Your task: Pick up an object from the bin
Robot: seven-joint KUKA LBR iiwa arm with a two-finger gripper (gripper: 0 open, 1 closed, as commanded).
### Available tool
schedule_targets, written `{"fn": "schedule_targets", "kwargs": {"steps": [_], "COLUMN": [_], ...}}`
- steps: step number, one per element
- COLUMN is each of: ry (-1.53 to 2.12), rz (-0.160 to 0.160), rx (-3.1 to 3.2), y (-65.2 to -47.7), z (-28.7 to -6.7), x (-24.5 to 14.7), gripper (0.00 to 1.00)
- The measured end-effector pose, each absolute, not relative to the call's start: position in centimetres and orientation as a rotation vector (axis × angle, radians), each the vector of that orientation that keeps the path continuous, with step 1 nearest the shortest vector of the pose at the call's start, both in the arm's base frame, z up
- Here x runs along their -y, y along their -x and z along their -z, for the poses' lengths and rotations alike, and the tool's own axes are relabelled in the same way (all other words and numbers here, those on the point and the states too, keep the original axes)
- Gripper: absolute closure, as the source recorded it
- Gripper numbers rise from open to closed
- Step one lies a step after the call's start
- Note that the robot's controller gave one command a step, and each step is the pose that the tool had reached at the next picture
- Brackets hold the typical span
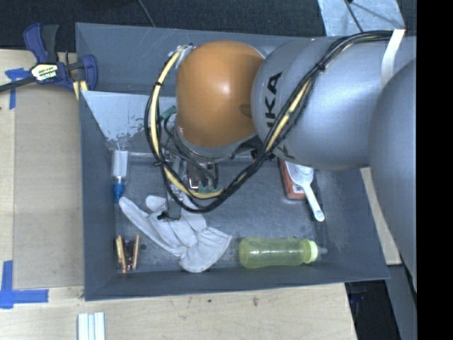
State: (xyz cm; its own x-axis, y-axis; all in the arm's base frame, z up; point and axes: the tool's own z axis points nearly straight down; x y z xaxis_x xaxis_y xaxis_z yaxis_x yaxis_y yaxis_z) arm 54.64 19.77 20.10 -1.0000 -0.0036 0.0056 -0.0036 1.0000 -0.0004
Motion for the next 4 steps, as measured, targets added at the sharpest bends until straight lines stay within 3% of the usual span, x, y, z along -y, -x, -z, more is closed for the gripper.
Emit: {"fn": "schedule_targets", "kwargs": {"steps": [1,2,3,4], "ry": [-0.001,0.005,0.052,-0.275], "rz": [0.002,0.008,-0.001,0.001], "rx": [3.144,3.151,3.147,3.131], "y": [-54.8,-55.4,-58.0,-55.9], "z": [-20.6,-16.4,-11.9,-10.7], "x": [-19.7,-15.9,-13.2,-13.5], "gripper": [0.00,0.00,0.00,1.00]}}
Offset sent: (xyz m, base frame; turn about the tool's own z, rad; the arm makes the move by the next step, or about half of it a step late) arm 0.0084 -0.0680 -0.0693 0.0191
